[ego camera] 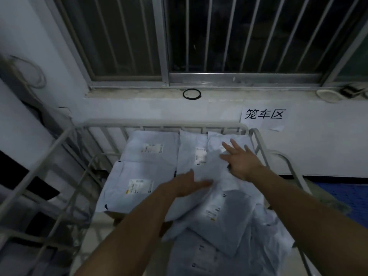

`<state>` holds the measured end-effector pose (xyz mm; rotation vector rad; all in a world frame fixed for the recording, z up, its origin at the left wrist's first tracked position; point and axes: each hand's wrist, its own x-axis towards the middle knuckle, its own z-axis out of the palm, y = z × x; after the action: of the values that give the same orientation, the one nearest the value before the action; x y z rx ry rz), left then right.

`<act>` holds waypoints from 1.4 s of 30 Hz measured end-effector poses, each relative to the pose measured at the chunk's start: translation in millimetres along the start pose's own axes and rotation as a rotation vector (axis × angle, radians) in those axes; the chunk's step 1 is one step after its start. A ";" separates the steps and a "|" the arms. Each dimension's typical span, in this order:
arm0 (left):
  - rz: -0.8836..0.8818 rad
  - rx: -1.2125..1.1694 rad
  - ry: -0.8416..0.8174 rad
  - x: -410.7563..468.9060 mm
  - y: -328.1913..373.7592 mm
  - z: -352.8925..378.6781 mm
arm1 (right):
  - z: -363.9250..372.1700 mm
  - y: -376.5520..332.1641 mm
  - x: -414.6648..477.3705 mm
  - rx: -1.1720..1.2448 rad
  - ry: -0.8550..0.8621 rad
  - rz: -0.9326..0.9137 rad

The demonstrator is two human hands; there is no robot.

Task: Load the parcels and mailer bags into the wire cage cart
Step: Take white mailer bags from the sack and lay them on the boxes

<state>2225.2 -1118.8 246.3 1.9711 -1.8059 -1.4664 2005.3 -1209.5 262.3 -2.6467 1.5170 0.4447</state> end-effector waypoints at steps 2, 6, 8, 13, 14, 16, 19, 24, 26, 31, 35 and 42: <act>0.018 -0.105 0.024 -10.2 23.4 -27.6 | -29.4 -16.7 3.2 -0.074 0.045 0.052; 0.131 -0.200 0.103 -33.4 73.1 -75.8 | -70.5 -41.3 4.1 -0.176 0.075 0.084; 0.153 0.074 0.144 -39.9 88.0 -95.3 | -80.9 -48.7 0.2 -0.149 0.097 0.050; 0.138 0.834 0.141 -25.2 69.3 -95.8 | -70.8 -55.2 -1.8 0.018 0.107 -0.098; 0.126 0.870 0.136 -21.3 58.7 -92.2 | -63.6 -52.3 0.1 0.075 0.092 -0.088; 0.155 0.872 0.112 -20.0 43.4 -87.7 | -50.6 -45.9 5.0 0.145 0.064 -0.061; 0.144 0.824 0.027 -14.3 28.0 -73.9 | -34.1 -39.5 14.3 0.224 -0.052 -0.067; 0.044 0.697 -0.250 -0.2 14.1 -33.4 | -26.0 -40.2 18.5 0.184 -0.424 -0.028; 0.032 0.602 -0.276 3.5 13.9 -24.2 | -22.0 -35.7 23.1 0.169 -0.454 -0.036; 0.072 0.701 -0.077 19.3 8.9 -27.4 | -19.8 -25.5 39.4 0.217 -0.323 -0.063; 0.040 0.713 -0.019 26.6 8.3 -48.4 | -6.3 -40.9 43.8 0.275 -0.426 -0.134; 0.057 0.800 0.177 32.9 5.7 -120.0 | -32.2 -39.9 103.2 0.161 -0.210 -0.051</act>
<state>2296.8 -1208.1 295.4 2.2024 -2.5770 -0.5333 2095.3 -1281.4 260.9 -2.4246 1.3593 0.5523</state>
